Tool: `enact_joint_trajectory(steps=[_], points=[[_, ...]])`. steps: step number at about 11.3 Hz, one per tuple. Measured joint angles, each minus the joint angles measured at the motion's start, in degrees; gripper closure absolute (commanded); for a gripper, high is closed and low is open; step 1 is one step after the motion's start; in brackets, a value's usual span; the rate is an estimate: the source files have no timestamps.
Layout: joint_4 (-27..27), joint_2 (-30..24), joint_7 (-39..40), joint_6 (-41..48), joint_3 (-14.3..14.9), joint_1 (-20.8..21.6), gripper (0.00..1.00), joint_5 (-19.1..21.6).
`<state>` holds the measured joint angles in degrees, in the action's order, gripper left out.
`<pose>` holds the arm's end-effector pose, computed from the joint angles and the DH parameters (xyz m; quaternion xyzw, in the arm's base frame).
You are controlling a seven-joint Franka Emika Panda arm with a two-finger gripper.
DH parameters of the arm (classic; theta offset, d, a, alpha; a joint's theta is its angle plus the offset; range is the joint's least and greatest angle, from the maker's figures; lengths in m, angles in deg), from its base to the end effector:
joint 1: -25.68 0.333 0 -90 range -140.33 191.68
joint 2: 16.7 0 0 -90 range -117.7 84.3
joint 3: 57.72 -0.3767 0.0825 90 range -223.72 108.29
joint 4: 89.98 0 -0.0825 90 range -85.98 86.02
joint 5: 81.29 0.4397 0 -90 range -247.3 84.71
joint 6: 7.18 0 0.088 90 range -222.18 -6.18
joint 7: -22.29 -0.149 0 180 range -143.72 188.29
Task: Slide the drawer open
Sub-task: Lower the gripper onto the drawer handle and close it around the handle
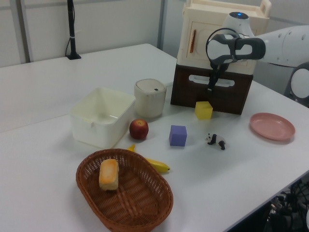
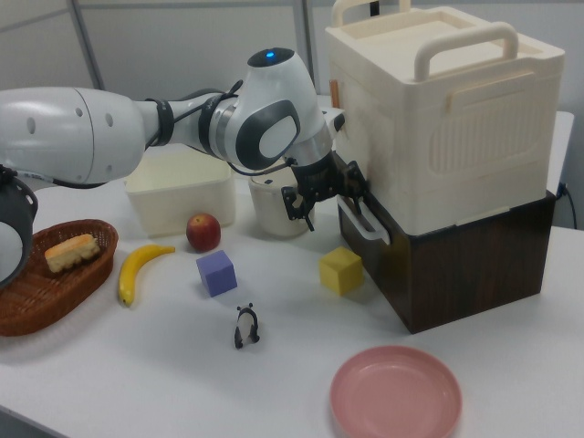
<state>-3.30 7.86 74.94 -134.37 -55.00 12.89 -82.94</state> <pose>0.7688 -0.2096 0.4402 0.9351 0.3253 0.1027 0.0961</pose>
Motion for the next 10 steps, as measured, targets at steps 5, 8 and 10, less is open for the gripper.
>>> enact_joint_trajectory(steps=[5,8,10], points=[[-0.1,0.4,0.0,0.0,0.0,0.0,0.00,0.0],[-0.1,0.4,0.0,0.0,0.0,0.1,0.20,0.0],[-0.1,0.5,0.1,0.0,0.0,0.1,0.38,0.0]])
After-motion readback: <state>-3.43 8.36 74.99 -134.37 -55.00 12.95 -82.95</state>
